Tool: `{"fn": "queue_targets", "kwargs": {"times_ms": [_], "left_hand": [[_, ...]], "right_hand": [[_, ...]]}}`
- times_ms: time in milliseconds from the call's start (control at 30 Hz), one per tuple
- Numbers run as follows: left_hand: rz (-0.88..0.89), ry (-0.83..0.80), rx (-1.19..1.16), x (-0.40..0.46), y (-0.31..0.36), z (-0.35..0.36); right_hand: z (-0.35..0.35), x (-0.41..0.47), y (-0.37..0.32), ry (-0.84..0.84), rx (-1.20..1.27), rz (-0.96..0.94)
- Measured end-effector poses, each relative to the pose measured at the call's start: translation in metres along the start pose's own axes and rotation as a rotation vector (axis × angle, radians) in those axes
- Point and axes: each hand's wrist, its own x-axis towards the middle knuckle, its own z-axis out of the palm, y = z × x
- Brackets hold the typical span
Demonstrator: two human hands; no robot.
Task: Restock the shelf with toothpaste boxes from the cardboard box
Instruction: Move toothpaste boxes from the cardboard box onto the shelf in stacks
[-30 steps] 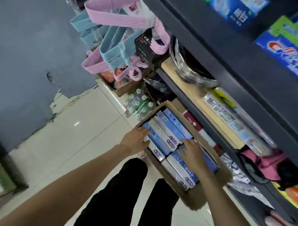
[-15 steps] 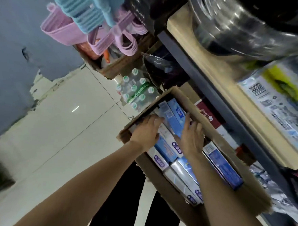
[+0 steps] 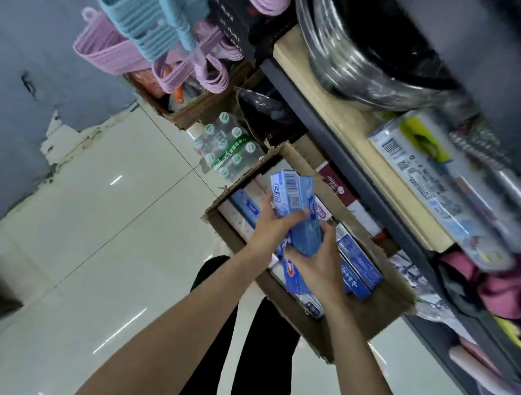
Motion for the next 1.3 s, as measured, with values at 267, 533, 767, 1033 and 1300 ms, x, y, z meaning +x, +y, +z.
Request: {"fn": "queue_targets", "kwargs": {"times_ms": [267,533,767,1033,1300], "left_hand": [[0.126,-0.160,0.037,-0.141,0.061,-0.002],[0.133,-0.317,0.010,-0.221,0.123,-0.012],[0.103,-0.332,0.057,-0.256,0.141,-0.012],[0.282,-0.387,0.161,-0.284,0.128,0.020],[0.271,-0.442,0.250,-0.291,0.151,0.017]], "right_hand": [[-0.071,-0.135,-0.076,-0.127,0.335,-0.032],[-0.122,-0.210,-0.115,-0.277,1.044,0.053],[-0.137,-0.249,-0.132,-0.051,0.711,-0.166],[-0.116,-0.272,-0.152,0.364,0.029,-0.397],[-0.152,-0.285,-0.165,0.281,0.183,-0.409]]}}
